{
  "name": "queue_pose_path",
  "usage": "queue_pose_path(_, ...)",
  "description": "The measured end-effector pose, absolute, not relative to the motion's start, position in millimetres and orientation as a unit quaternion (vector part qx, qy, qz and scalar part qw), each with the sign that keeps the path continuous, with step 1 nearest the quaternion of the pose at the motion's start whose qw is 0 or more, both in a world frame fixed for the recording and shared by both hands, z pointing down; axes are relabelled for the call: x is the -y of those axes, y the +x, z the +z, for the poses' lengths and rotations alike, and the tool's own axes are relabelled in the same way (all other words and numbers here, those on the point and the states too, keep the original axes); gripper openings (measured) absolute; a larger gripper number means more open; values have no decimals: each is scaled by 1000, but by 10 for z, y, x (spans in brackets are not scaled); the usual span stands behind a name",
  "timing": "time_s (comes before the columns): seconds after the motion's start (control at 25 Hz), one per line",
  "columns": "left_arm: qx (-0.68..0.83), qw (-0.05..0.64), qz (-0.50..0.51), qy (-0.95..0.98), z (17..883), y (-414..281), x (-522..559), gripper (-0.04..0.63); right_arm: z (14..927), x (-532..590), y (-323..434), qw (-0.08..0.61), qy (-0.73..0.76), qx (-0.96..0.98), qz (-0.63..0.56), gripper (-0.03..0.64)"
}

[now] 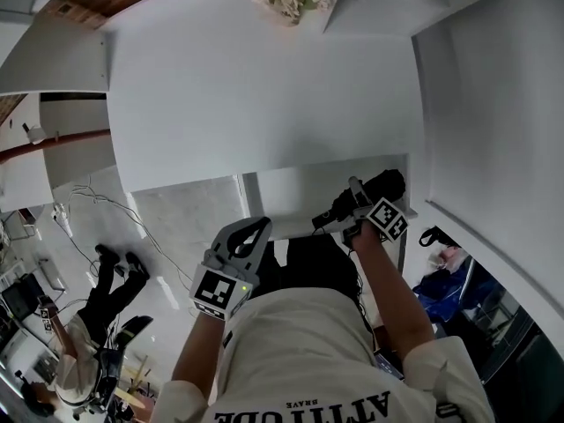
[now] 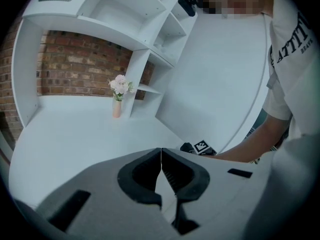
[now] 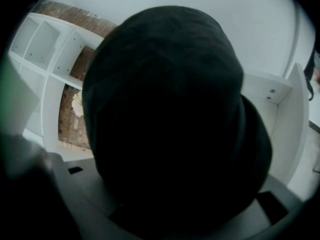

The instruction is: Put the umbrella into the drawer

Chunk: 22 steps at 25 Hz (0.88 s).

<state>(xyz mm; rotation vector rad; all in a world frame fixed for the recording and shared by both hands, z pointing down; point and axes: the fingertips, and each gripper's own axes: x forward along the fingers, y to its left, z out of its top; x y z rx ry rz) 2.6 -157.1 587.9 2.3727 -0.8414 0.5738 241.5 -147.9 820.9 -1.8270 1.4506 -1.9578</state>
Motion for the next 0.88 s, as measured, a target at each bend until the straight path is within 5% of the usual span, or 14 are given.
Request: queue_pose_path(0.88, 351, 326, 229, 847, 6338, 44, 1791, 26, 9512, 1424, 2401, 17, -607, -292, -739, 262)
